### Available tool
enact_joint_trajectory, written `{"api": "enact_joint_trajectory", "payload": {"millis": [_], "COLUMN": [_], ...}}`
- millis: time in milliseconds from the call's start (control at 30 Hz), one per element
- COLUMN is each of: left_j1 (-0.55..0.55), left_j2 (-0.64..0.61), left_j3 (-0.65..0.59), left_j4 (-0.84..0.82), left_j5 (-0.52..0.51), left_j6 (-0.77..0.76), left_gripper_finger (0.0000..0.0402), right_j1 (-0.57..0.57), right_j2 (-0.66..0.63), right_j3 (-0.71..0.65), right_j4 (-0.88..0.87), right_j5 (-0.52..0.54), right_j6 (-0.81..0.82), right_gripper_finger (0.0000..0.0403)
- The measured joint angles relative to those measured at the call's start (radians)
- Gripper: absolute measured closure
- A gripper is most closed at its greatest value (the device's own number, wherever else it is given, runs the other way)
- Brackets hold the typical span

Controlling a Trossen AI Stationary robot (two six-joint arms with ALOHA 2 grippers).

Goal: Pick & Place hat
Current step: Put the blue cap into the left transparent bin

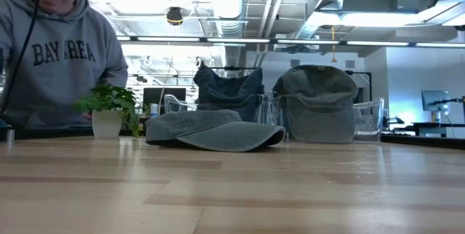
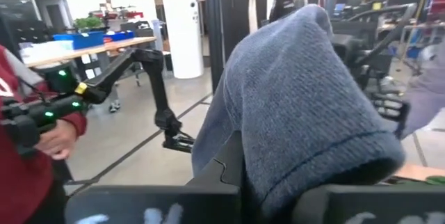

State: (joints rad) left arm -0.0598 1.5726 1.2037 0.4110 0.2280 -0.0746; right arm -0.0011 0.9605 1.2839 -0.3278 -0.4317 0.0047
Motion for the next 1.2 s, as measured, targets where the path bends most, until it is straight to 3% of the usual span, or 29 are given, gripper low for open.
{"api": "enact_joint_trajectory", "payload": {"millis": [433, 700, 1033, 1200], "left_j1": [0.000, 0.004, 0.005, 0.005], "left_j2": [0.000, 0.001, 0.001, 0.001], "left_j3": [0.000, 0.000, 0.000, 0.000], "left_j4": [0.029, 0.072, -0.010, 0.005], "left_j5": [-0.043, -0.088, -0.134, -0.140], "left_j6": [-0.027, -0.095, -0.244, -0.216], "left_gripper_finger": [0.0176, 0.0176, 0.0175, 0.0177], "right_j1": [-0.073, -0.052, -0.053, -0.052], "right_j2": [0.010, 0.075, 0.086, 0.094], "right_j3": [0.000, 0.000, 0.000, 0.000], "right_j4": [0.050, 0.048, 0.044, 0.041], "right_j5": [-0.041, -0.066, -0.089, -0.093], "right_j6": [-0.035, -0.096, -0.162, -0.163], "right_gripper_finger": [0.0403, 0.0403, 0.0403, 0.0403]}}
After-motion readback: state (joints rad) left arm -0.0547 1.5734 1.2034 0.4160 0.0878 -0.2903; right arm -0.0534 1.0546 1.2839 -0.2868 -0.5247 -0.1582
